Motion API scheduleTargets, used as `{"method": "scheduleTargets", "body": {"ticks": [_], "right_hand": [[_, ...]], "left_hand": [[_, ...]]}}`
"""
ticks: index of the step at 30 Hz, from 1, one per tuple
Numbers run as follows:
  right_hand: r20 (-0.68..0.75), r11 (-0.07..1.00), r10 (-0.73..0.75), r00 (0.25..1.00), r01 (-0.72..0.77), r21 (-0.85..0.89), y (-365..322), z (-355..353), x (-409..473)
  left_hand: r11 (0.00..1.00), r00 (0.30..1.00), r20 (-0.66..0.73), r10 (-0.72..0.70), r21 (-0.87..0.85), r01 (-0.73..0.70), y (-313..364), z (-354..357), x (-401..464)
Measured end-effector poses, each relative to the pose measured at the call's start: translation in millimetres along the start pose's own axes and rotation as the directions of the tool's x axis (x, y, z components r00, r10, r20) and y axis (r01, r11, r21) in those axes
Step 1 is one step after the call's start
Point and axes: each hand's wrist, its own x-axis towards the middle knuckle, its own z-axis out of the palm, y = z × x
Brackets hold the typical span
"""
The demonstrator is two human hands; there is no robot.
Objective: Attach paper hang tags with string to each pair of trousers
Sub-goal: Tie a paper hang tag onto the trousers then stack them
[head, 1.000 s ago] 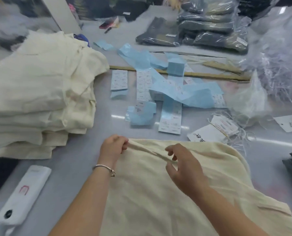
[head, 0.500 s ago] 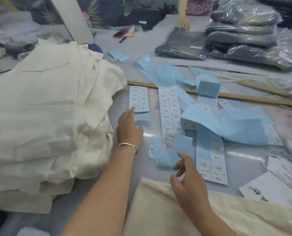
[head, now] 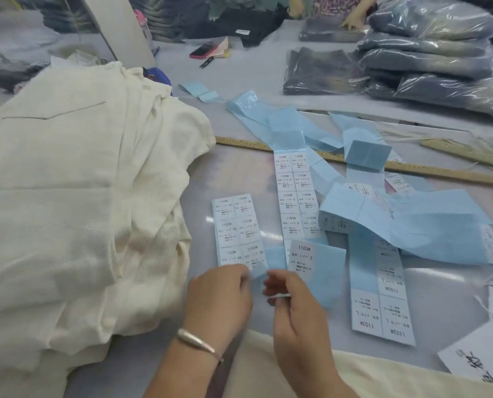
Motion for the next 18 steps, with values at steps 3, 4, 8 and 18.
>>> {"method": "scheduleTargets", "body": {"ticks": [3, 4, 8, 18], "right_hand": [[-0.015, 0.981, 0.188, 0.982, -0.189, -0.052, 6.1, -4.3, 14.1], [-0.003, 0.967, 0.242, 0.97, -0.241, -0.08, 7.2, -6.9, 18.5], [0.036, 0.909, 0.4, 0.916, -0.392, -0.145, 9.3, -16.0, 43.3], [0.133, 0.861, 0.495, 0.859, -0.463, -0.211, 10.3, -16.6, 70.6]], "left_hand": [[0.979, 0.984, 0.174, -0.024, -0.197, 0.059, -11.4, -12.2, -19.0], [0.953, 0.98, 0.198, -0.03, -0.291, 0.088, -12.5, -13.3, -21.3], [0.87, 0.98, -0.138, -0.142, -0.489, 0.057, -13.5, -3.4, 0.0], [0.968, 0.948, -0.207, 0.24, -0.021, -0.25, -22.2, 25.8, 24.6]]}}
